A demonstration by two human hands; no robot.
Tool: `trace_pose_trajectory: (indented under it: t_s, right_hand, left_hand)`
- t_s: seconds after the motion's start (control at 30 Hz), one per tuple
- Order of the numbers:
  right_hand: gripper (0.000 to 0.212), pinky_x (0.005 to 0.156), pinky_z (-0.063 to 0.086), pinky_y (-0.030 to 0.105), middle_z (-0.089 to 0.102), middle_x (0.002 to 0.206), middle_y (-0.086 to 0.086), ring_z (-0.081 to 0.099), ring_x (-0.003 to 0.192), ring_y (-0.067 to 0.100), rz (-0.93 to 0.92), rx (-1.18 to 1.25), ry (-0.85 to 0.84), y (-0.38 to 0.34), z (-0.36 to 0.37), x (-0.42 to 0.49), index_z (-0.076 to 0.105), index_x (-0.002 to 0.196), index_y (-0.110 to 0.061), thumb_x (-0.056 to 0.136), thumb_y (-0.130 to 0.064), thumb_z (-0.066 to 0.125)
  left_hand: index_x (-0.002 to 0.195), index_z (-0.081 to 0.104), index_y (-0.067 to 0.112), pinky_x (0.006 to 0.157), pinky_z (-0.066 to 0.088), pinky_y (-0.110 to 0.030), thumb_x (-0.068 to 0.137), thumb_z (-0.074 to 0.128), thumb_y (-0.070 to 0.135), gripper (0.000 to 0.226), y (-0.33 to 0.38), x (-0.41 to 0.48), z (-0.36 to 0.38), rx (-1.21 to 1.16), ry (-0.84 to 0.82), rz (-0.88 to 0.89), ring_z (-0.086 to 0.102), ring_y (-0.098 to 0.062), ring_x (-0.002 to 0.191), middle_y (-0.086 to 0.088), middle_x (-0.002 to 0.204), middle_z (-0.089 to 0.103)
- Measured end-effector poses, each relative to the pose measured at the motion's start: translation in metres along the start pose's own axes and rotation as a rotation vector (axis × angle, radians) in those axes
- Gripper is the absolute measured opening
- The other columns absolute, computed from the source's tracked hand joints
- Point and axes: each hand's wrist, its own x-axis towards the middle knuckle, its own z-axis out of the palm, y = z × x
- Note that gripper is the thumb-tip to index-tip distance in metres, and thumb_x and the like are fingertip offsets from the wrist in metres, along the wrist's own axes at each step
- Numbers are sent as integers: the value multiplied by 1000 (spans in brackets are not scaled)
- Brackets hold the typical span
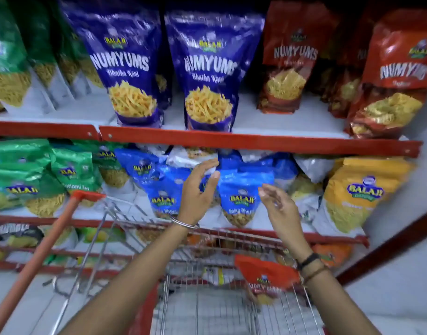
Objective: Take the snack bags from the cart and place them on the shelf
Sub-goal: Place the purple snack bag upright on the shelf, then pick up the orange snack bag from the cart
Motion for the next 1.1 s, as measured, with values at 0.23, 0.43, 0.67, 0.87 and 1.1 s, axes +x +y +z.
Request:
trace_pose_trajectory:
  t_s: [0.23,0.43,0.67,0.87,1.1]
  right_hand:
    - [19,66,42,2,69,90,7,62,80,10,469,-94,-69,123,-34,-105,66,95,-8,88,-23,57]
    - [43,79,41,33,51,106,2,50,97,21,860,-131,-178,214,-53,-133,37,109,-26,80,-21,68]
    - [59,102,36,37,42,140,22,41,128,36,869,-261,-196,276,-46,-117,28,138,-9,87,-5,56]
    - [46,94,41,34,59,124,16,55,110,27,735,-320,-1,317,-29,-115,40,129,-6,86,10,42]
    - [24,70,48,37,64,84,6,56,74,22,580,-324,147,322,-26,-109,58,104,-7,89,5,44]
  left_hand:
    - [104,58,30,84,49,-24,83,52,42,25,-75,-93,47,77,-175,-342,62,-3,99,7,109,65]
    - [119,52,10,93,48,-39,85,56,17,35,-164,-148,97,160,-376,-763,57,-13,99,-9,115,61]
    - [128,37,10,64,49,-19,78,52,-11,56,-233,-186,146,-72,-396,-1077,46,-20,84,-18,120,48]
    - [128,41,8,83,47,-32,84,49,-6,46,-264,-196,186,-89,-433,-1102,50,-22,103,-5,111,52]
    - [92,54,2,52,43,-22,82,38,-15,25,-267,-184,193,-166,-111,-1176,44,-20,68,-5,75,52]
